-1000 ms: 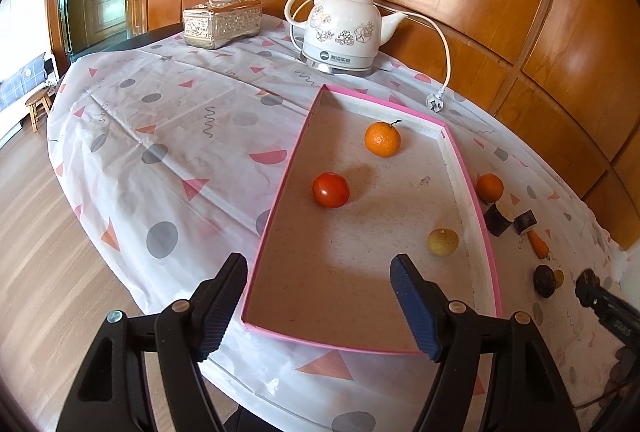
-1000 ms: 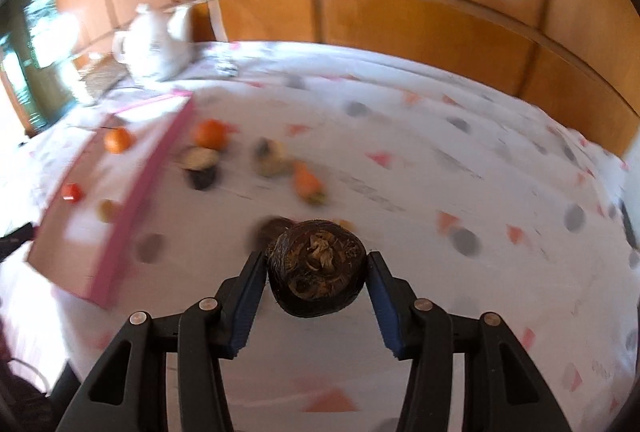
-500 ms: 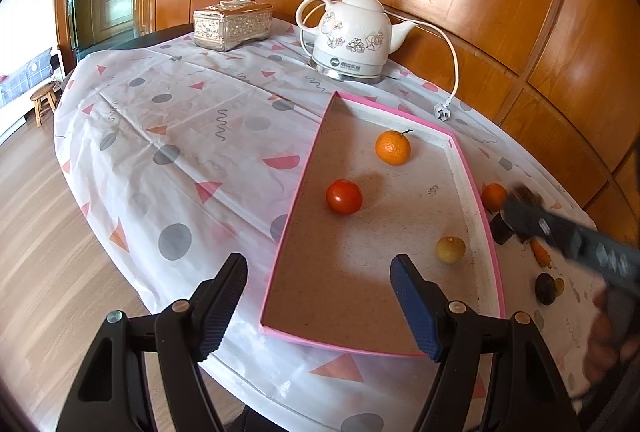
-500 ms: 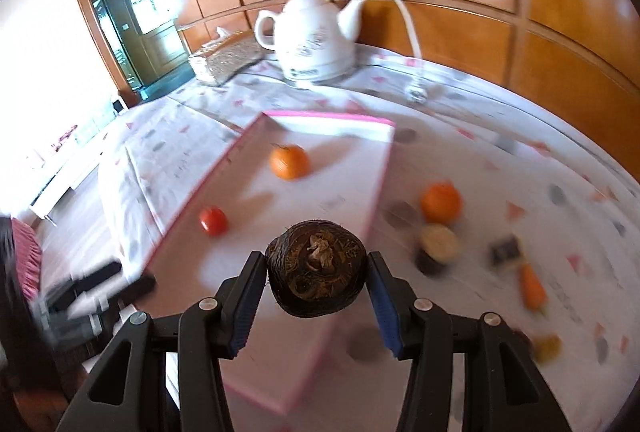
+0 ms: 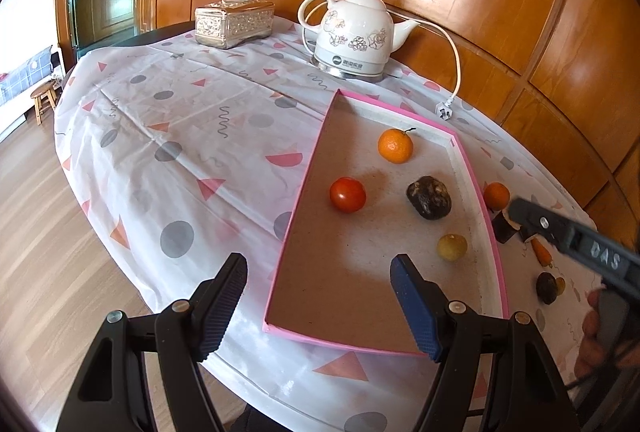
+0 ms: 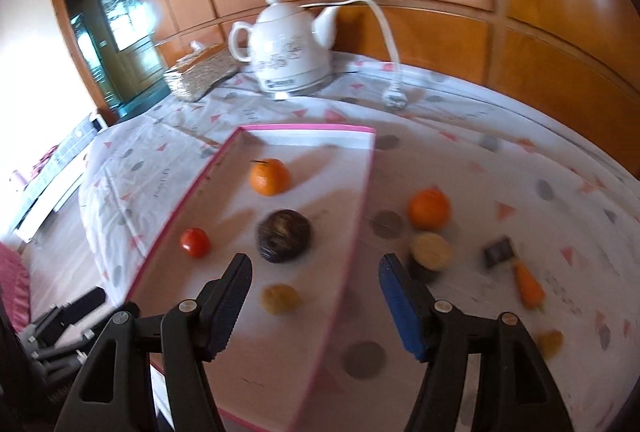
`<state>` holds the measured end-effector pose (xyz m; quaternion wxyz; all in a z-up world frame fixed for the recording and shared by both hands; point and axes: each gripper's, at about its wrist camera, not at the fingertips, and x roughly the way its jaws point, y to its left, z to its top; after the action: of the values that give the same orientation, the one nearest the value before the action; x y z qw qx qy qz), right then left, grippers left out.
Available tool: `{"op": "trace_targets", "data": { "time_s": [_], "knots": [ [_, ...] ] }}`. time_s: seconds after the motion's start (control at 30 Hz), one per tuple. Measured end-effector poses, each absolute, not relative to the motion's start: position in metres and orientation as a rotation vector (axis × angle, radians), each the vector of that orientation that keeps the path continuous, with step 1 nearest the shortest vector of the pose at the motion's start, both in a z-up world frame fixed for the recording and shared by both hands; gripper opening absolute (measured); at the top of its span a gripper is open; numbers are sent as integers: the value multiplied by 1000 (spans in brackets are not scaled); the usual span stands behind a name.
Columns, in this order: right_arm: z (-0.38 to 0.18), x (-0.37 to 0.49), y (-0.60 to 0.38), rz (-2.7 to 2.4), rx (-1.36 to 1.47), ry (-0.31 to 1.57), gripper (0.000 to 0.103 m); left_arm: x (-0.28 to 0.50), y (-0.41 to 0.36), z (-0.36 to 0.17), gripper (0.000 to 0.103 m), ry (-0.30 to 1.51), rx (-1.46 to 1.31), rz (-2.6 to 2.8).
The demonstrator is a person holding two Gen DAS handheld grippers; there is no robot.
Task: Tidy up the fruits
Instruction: 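Carry the brown root into the pink tray and open the right gripper, then withdraw the open right gripper from the tray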
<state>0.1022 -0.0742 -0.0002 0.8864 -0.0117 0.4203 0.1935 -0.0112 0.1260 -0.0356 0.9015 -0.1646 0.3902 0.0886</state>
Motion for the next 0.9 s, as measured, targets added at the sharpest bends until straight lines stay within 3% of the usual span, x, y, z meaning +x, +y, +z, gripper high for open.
{"op": "trace_targets", "data": {
  "time_s": [0.9],
  "knots": [
    [-27,25,-265,-191,109,821,67,-14,98,-21,75,784,-238,132]
  ]
}}
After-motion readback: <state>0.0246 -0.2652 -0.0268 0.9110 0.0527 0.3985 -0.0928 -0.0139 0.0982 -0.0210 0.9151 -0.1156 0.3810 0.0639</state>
